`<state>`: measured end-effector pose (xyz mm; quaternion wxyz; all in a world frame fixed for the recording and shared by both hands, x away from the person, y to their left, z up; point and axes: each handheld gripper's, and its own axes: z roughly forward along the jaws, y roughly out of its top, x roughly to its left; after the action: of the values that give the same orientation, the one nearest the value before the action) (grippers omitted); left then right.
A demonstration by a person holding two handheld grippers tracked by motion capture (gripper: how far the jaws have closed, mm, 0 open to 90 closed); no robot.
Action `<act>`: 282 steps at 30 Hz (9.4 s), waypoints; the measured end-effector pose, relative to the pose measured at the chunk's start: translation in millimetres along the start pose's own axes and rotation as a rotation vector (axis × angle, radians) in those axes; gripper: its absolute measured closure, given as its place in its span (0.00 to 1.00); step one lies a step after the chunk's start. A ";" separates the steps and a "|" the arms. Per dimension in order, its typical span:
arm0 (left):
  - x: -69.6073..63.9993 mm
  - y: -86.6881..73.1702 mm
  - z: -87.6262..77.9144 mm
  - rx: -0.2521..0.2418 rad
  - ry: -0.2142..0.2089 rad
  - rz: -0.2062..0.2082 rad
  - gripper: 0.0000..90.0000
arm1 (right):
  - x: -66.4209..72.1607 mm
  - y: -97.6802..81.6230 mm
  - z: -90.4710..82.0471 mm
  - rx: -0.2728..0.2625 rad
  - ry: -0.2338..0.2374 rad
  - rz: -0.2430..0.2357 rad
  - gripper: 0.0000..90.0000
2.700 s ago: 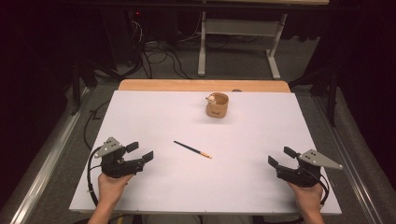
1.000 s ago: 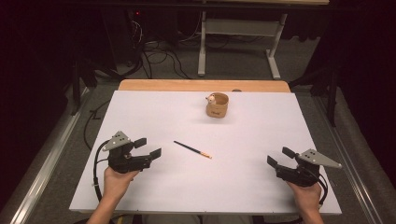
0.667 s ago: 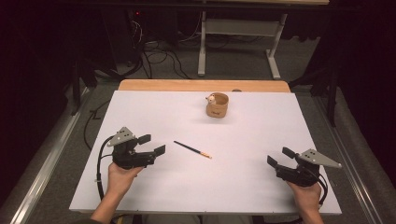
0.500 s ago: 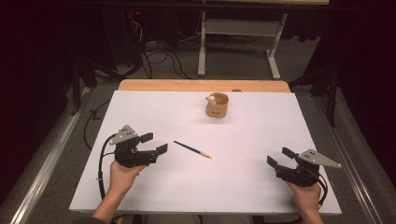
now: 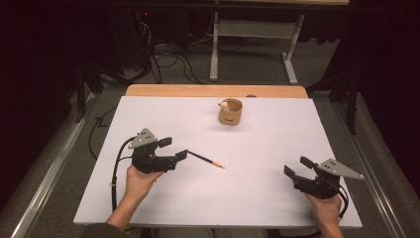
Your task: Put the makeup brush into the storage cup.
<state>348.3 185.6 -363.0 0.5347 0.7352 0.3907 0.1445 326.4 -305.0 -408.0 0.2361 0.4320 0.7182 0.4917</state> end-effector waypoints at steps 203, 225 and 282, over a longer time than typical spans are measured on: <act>-31.0 52.7 158.8 0.951 -0.031 0.358 0.25 | 4.9 1.6 2.7 0.036 0.061 -0.030 0.30; -28.9 37.7 172.4 1.047 -0.019 0.398 0.27 | 4.8 1.2 3.3 0.047 0.066 -0.031 0.30; -24.8 34.1 171.4 1.108 0.000 0.353 0.88 | 7.2 0.4 6.1 0.073 0.079 -0.051 0.31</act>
<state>454.4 48.0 -393.5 0.0381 0.9593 0.2796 0.0055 327.5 -295.7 -409.5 0.2042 0.4021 0.7553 0.4754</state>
